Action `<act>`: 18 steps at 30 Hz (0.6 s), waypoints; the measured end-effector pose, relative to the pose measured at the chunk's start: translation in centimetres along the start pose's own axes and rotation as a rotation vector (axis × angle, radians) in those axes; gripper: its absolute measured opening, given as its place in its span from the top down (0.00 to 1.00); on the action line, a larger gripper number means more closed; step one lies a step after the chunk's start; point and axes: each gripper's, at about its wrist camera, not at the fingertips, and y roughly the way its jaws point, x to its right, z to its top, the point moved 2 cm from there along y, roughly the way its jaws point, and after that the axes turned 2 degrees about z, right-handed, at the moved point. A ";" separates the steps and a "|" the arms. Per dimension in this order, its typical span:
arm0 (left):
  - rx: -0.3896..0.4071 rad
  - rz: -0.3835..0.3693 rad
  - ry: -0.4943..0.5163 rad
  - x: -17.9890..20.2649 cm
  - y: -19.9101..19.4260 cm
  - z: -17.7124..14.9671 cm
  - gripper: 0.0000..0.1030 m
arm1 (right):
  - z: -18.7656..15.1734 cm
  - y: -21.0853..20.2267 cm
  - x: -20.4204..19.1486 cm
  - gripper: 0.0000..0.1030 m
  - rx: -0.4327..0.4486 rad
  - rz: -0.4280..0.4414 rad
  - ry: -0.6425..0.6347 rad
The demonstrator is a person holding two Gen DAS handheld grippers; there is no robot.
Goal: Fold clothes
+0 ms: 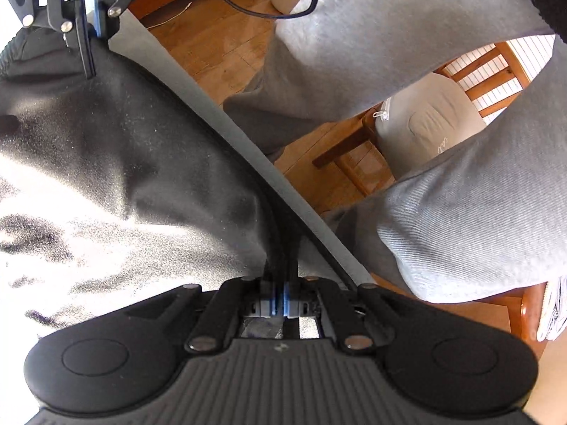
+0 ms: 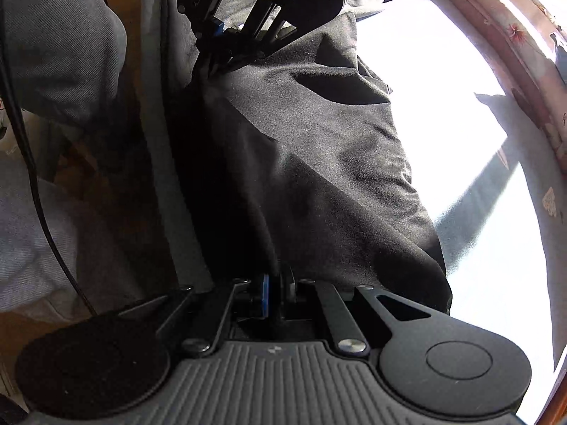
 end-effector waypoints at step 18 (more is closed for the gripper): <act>-0.046 0.029 -0.091 -0.4 4.5 1.5 0.98 | -0.8 3.3 -1.4 0.89 -0.085 -0.003 0.101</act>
